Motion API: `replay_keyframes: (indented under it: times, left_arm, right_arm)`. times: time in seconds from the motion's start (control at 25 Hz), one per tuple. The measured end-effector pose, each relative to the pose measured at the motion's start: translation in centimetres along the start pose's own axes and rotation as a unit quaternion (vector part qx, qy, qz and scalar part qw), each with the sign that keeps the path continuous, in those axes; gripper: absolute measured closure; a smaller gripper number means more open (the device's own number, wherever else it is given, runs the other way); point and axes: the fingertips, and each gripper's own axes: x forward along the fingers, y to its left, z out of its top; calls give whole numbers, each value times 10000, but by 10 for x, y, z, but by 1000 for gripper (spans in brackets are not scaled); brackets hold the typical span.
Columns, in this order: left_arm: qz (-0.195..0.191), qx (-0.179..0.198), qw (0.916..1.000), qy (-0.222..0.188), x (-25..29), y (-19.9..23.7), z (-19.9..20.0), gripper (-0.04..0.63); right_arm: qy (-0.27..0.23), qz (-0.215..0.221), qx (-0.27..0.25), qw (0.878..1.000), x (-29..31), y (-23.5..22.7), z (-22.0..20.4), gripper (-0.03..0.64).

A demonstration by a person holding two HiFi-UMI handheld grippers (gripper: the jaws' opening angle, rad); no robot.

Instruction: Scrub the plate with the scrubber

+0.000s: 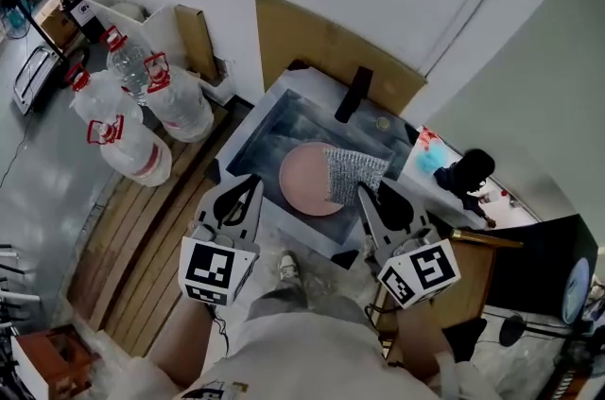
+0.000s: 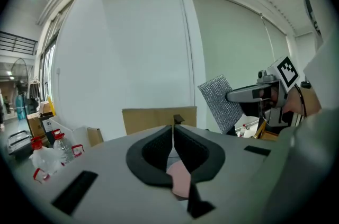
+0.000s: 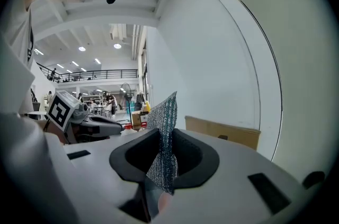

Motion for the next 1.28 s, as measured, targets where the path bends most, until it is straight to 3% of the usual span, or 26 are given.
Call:
replay_keyframes:
  times: [0.32,0.84,1.0,1.12,1.28]
  left_arm:
    - [-176,-369,9986,348,37,11,-33,571]
    - [33,-596,9921,1107,89,24,-84,569]
    - [-140,-688,9869,1454,115,27,-107,569]
    - [-262,-1177,9799,1589,139,29,-127,567]
    - [-416,-1464,9685,1973,171,28,-161,477]
  right_arm:
    - [445,23,141,9989,35,-9,-30,512]
    - [898,125,386,9951,76,-51,-73,512]
    - [1036,134,428,9936,94,-63,-87,512]
    - [1186,144,499,9916,111,-72,-106,512]
    - [1500,161,610,9867,134,-84,-142,512]
